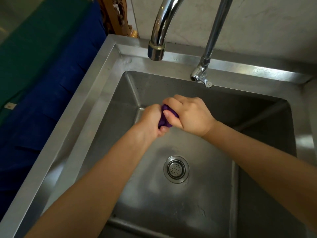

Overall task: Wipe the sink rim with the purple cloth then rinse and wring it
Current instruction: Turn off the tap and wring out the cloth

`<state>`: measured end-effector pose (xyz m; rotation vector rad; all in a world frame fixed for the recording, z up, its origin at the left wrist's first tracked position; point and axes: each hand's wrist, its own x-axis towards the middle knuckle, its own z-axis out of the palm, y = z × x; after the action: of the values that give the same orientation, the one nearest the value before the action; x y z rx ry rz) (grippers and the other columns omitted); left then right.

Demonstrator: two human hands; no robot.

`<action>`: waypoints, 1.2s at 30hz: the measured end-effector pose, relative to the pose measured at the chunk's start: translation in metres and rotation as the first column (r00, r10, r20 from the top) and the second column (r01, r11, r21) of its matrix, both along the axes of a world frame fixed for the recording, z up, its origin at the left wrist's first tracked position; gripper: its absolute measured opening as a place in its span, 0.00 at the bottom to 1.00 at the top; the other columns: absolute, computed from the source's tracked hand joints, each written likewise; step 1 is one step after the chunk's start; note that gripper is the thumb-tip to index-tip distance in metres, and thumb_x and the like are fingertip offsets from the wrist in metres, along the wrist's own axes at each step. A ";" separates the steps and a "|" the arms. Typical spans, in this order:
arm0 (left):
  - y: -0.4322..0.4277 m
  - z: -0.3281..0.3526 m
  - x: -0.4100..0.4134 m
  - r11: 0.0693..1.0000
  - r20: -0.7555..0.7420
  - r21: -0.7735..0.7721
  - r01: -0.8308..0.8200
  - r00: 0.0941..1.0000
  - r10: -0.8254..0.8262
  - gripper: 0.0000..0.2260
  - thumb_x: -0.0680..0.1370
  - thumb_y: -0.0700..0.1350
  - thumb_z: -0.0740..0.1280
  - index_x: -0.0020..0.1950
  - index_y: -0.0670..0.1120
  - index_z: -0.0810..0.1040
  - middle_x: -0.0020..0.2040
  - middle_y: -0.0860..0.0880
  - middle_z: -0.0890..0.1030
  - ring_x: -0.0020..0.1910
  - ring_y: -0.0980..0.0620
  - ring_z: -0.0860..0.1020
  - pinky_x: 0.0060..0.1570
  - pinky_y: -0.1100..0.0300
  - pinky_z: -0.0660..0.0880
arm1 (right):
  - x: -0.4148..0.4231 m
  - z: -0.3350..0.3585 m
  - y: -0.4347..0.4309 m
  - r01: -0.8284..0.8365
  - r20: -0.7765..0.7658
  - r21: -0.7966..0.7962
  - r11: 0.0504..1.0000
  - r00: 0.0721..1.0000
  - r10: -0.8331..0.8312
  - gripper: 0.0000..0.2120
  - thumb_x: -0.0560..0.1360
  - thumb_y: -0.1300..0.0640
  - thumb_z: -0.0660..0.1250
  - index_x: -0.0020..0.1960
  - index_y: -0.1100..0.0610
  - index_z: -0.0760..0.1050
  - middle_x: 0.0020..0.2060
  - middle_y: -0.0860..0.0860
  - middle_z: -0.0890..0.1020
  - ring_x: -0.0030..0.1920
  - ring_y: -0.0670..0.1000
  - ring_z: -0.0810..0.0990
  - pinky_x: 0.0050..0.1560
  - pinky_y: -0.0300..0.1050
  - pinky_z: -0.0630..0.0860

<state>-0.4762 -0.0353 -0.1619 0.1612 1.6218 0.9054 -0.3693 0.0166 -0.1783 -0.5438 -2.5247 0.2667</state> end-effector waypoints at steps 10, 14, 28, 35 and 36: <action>0.011 -0.020 0.022 0.984 -0.605 0.177 0.022 0.791 0.091 0.12 0.71 0.44 0.60 0.29 0.44 0.75 0.30 0.40 0.78 0.35 0.43 0.75 0.35 0.56 0.73 | -0.003 -0.007 -0.008 0.354 -0.030 -0.234 0.905 0.928 -0.371 0.21 0.74 0.51 0.48 0.37 0.63 0.73 0.26 0.60 0.77 0.26 0.63 0.75 0.26 0.49 0.69; 0.009 -0.019 0.020 0.981 -0.812 0.077 0.179 0.582 -0.042 0.14 0.75 0.41 0.59 0.34 0.35 0.77 0.38 0.36 0.81 0.35 0.41 0.69 0.29 0.60 0.58 | -0.005 -0.009 -0.019 0.383 -0.014 -0.346 0.857 0.911 -0.413 0.25 0.72 0.48 0.42 0.41 0.63 0.72 0.30 0.61 0.79 0.31 0.64 0.76 0.32 0.46 0.63; -0.005 -0.015 0.021 0.978 -0.779 0.144 0.153 0.626 0.017 0.23 0.80 0.47 0.56 0.30 0.35 0.75 0.36 0.36 0.81 0.40 0.38 0.77 0.40 0.53 0.67 | -0.010 -0.005 -0.033 0.478 0.154 -0.642 0.600 0.847 -0.509 0.20 0.80 0.53 0.48 0.45 0.62 0.75 0.41 0.64 0.82 0.44 0.65 0.78 0.46 0.55 0.76; 0.001 -0.005 0.021 0.965 -0.867 0.132 0.227 0.499 0.001 0.27 0.82 0.51 0.51 0.22 0.46 0.62 0.24 0.49 0.68 0.32 0.46 0.69 0.35 0.58 0.59 | -0.017 -0.004 -0.032 0.438 0.050 -0.761 0.479 0.775 -0.630 0.20 0.79 0.59 0.50 0.29 0.51 0.60 0.29 0.53 0.72 0.35 0.57 0.71 0.36 0.43 0.61; 0.002 -0.005 0.021 0.964 -0.873 0.137 0.227 0.488 0.009 0.27 0.82 0.51 0.51 0.23 0.45 0.63 0.25 0.47 0.71 0.33 0.46 0.70 0.36 0.57 0.59 | -0.019 -0.004 -0.031 0.438 0.051 -0.776 0.454 0.761 -0.646 0.20 0.79 0.60 0.51 0.28 0.51 0.59 0.27 0.51 0.70 0.35 0.56 0.69 0.35 0.43 0.59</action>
<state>-0.4553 -0.0333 -0.1670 1.0471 2.3965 0.9702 -0.3878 -0.0146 -0.1822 -1.5162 -1.7301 1.0865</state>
